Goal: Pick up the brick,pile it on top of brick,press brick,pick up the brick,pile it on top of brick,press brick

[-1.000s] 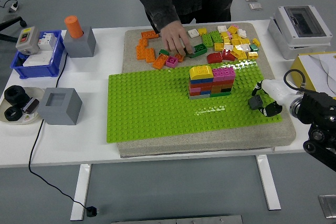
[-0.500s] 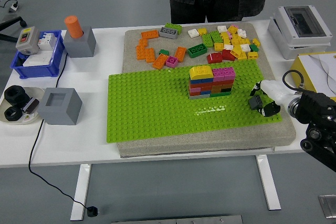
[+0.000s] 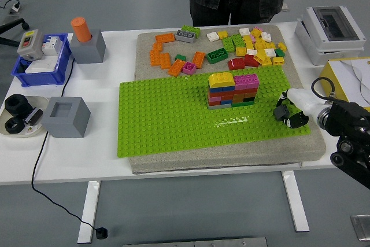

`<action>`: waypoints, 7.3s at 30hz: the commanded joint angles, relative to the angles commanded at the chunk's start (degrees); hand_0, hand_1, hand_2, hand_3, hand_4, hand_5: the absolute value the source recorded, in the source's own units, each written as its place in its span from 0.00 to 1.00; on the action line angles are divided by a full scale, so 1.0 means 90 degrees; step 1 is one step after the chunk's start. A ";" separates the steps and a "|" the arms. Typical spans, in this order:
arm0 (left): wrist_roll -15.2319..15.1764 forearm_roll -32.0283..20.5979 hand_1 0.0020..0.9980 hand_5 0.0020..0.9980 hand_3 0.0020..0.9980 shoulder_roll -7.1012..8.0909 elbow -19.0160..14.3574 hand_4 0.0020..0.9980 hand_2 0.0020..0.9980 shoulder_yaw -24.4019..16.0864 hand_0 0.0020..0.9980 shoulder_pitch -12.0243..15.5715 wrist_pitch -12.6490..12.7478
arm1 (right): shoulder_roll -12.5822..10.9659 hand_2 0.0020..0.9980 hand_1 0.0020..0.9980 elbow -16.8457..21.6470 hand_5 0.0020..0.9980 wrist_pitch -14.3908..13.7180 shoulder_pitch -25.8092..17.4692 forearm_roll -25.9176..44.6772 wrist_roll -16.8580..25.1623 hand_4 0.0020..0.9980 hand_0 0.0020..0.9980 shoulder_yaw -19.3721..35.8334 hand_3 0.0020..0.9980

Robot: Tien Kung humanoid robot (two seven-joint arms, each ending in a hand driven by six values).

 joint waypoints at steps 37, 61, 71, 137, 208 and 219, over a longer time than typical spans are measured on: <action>0.0002 0.0010 0.59 0.28 0.59 -0.0006 0.0000 0.60 0.55 0.0007 0.63 0.0026 -0.0001 | -0.0107 0.81 0.75 0.1010 0.11 0.0196 0.1246 0.0441 -0.0270 0.61 0.69 0.0113 0.52; 0.0013 0.0020 0.59 0.27 0.59 0.0028 0.0000 0.61 0.55 0.0022 0.63 -0.0026 0.0002 | 0.0546 0.81 0.76 0.0209 0.11 0.0296 0.1764 0.0672 -0.0271 0.60 0.69 -0.0379 0.53; 0.0011 0.0027 0.59 0.27 0.59 0.0031 0.0000 0.61 0.55 0.0021 0.63 -0.0033 0.0005 | 0.0620 0.82 0.76 0.0102 0.11 0.0282 0.1802 0.0731 -0.0235 0.60 0.69 -0.0470 0.53; -0.0012 0.0024 0.59 0.27 0.59 0.0051 0.0000 0.60 0.55 0.0072 0.63 -0.0068 0.0008 | 0.0875 0.82 0.77 -0.0393 0.13 0.0199 0.1850 0.0876 -0.0126 0.63 0.70 -0.0600 0.66; -0.0023 0.0074 0.58 0.29 0.57 0.0033 0.0000 0.57 0.55 0.0055 0.63 -0.0065 -0.0006 | 0.0741 0.85 0.79 -0.0065 0.29 0.0225 0.1878 0.0958 -0.0061 0.96 0.71 -0.0502 0.79; -0.0016 0.0042 0.59 0.28 0.57 -0.0002 0.0000 0.57 0.55 0.0043 0.63 -0.0013 0.0000 | 0.0184 0.86 0.79 0.0974 0.36 0.0204 0.1535 0.0725 -0.0075 1.00 0.71 0.0101 0.75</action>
